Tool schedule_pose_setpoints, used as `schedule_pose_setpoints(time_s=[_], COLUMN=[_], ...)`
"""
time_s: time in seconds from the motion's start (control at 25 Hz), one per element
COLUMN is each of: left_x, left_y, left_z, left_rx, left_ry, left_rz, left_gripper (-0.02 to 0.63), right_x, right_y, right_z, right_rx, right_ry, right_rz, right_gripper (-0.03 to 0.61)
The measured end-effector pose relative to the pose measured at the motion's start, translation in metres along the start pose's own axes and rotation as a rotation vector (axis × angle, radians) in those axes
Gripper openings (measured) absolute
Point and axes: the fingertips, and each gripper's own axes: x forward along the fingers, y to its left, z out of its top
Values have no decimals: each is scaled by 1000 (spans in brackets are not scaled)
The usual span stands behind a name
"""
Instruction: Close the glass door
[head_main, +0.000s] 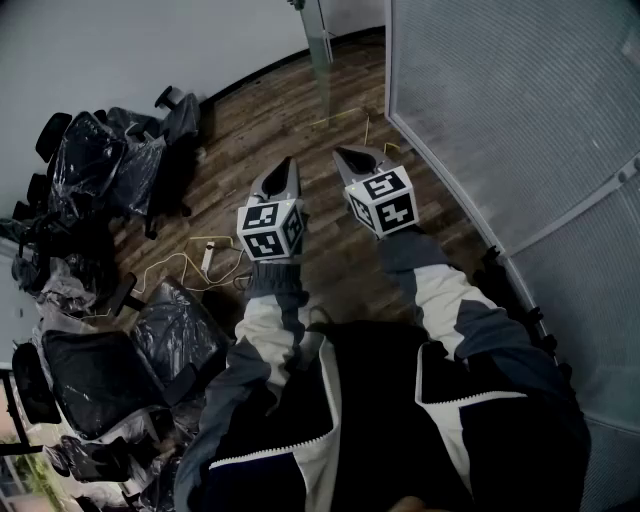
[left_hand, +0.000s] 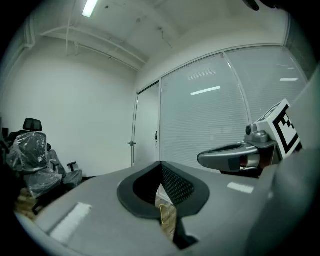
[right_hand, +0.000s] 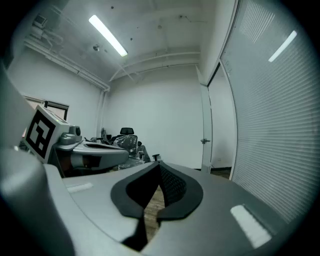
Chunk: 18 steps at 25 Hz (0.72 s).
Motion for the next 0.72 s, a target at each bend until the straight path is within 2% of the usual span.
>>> schedule_pose_setpoints(time_s=[0.48, 0.56, 0.6, 0.72], left_x=[-1, 1, 3, 4], left_y=[10, 13, 16, 28], left_z=[5, 3, 2, -2], left_rx=[2, -5, -10, -17], left_ry=[-27, -22, -17, -22], left_rz=[16, 16, 18, 35], left_gripper=[2, 2, 2, 2], right_x=[8, 10, 12, 18], right_y=[4, 6, 7, 10], right_z=[4, 6, 6, 4], right_rx=[33, 36, 33, 24], right_ry=[-24, -31, -32, -29], right_rz=[10, 21, 24, 33], right_gripper=[6, 77, 77, 16])
